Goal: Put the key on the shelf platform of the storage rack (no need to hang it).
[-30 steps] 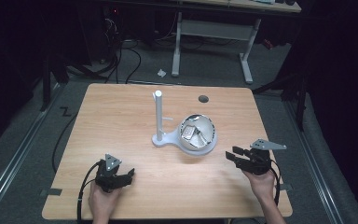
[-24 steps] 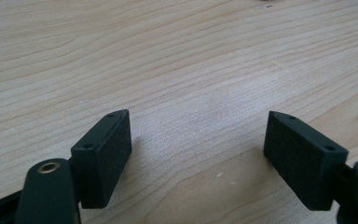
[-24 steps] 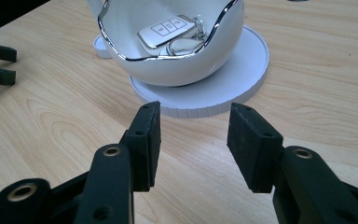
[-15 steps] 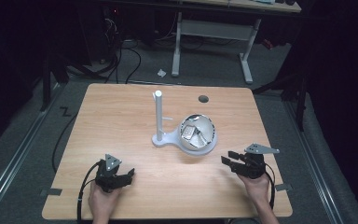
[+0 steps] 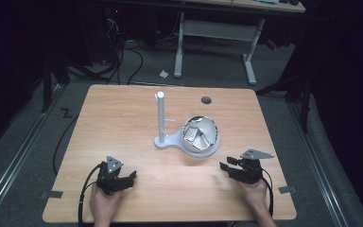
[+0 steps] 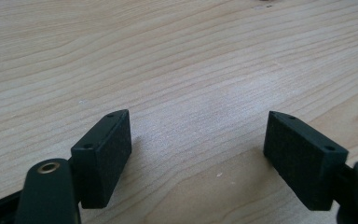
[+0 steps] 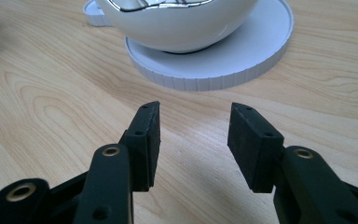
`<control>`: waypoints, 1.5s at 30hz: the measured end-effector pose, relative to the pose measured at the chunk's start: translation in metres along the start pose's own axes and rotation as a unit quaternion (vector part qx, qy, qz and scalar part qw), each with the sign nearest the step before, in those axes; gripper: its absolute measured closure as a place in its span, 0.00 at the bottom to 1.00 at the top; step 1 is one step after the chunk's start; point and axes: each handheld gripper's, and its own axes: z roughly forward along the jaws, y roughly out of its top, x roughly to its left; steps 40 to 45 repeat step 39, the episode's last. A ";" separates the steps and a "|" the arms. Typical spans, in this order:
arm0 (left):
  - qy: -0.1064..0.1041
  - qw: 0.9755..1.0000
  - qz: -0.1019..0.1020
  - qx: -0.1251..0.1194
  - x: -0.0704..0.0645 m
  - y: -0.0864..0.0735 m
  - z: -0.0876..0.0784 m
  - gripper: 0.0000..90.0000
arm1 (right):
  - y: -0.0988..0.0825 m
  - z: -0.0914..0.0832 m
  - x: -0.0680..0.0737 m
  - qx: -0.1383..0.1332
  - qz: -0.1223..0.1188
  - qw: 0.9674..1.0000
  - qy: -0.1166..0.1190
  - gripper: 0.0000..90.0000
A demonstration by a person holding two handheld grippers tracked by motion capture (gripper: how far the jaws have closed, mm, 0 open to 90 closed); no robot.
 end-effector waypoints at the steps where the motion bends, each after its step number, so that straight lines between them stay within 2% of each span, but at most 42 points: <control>1: 0.000 1.000 0.000 0.000 0.000 0.000 0.000 0.26 | 0.000 0.001 0.001 0.002 -0.001 1.000 0.000 0.60; 4: 0.000 1.000 -0.001 0.000 0.000 0.000 0.000 0.26 | -0.002 0.005 0.003 0.008 -0.015 1.000 -0.013 0.59; 9: 0.000 1.000 -0.001 0.000 0.000 0.000 0.000 0.26 | -0.007 0.011 0.005 0.010 -0.014 1.000 -0.016 0.55; 18: 0.000 1.000 -0.001 0.000 0.000 0.000 0.000 0.26 | -0.013 0.021 0.011 0.029 -0.034 0.998 -0.033 0.47; 20: 0.000 1.000 -0.001 -0.001 0.000 0.000 0.000 0.26 | -0.014 0.024 0.012 0.037 -0.043 0.997 -0.043 0.46; 22: 0.000 1.000 -0.001 -0.001 0.000 0.000 0.000 0.26 | -0.014 0.026 0.015 0.041 -0.067 0.995 -0.059 0.45; 23: 0.000 1.000 -0.001 -0.001 0.000 0.000 0.000 0.26 | -0.014 0.026 0.015 0.041 -0.069 0.995 -0.061 0.44; 29: 0.002 1.000 -0.001 -0.001 0.000 0.000 0.000 0.26 | -0.013 0.027 0.013 0.044 -0.058 0.996 -0.059 0.41; 45: 0.004 1.000 -0.002 -0.003 0.000 0.000 0.000 0.27 | -0.013 0.027 0.013 0.045 -0.058 0.995 -0.062 0.40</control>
